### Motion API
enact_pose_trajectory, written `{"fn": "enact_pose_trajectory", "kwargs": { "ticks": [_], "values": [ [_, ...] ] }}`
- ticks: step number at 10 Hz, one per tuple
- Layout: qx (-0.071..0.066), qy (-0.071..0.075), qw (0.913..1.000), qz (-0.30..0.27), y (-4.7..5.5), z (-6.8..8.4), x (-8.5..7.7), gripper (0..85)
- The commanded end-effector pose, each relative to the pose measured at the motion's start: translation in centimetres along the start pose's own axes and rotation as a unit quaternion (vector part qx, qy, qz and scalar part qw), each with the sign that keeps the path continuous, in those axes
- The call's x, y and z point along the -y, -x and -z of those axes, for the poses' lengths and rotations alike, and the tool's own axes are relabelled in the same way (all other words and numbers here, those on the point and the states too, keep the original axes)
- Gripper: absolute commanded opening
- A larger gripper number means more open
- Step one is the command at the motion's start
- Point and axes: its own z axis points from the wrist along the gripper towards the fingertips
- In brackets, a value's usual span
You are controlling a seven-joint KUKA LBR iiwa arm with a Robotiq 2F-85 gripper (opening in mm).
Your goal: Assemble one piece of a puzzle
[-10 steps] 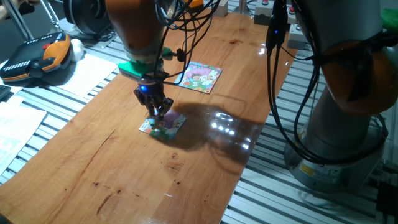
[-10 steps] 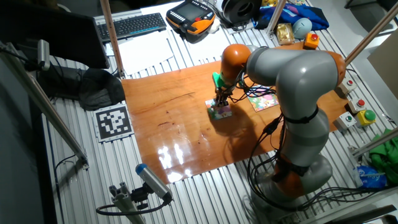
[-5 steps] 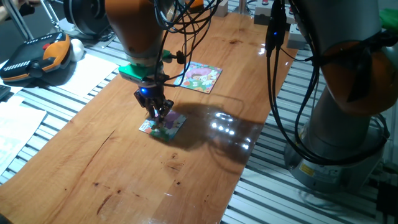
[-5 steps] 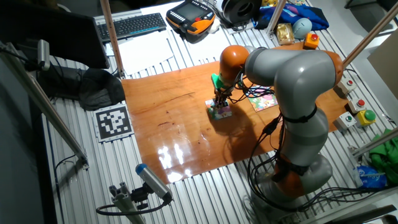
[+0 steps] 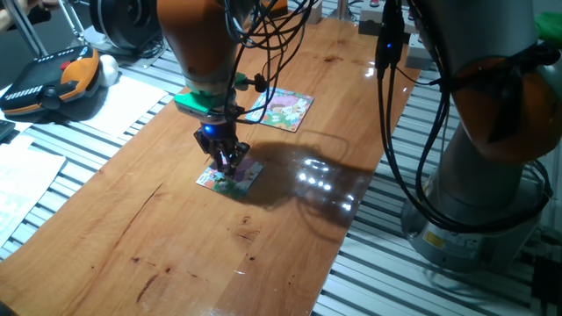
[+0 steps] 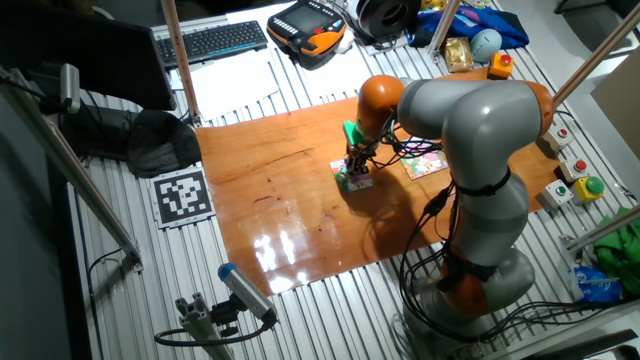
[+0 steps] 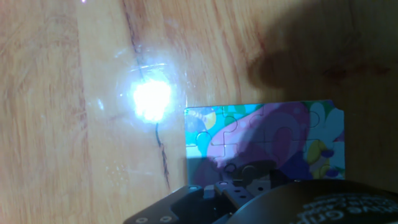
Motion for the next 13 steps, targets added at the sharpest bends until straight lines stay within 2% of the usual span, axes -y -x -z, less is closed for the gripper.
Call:
{"fn": "enact_pose_trajectory", "kwargs": {
  "ticks": [1,13],
  "values": [
    [0.0,0.0,1.0,0.0,-0.02,0.02,0.05,0.0],
    [-0.001,0.001,0.9999,0.012,-0.31,-0.08,0.02,0.0]
  ]
}}
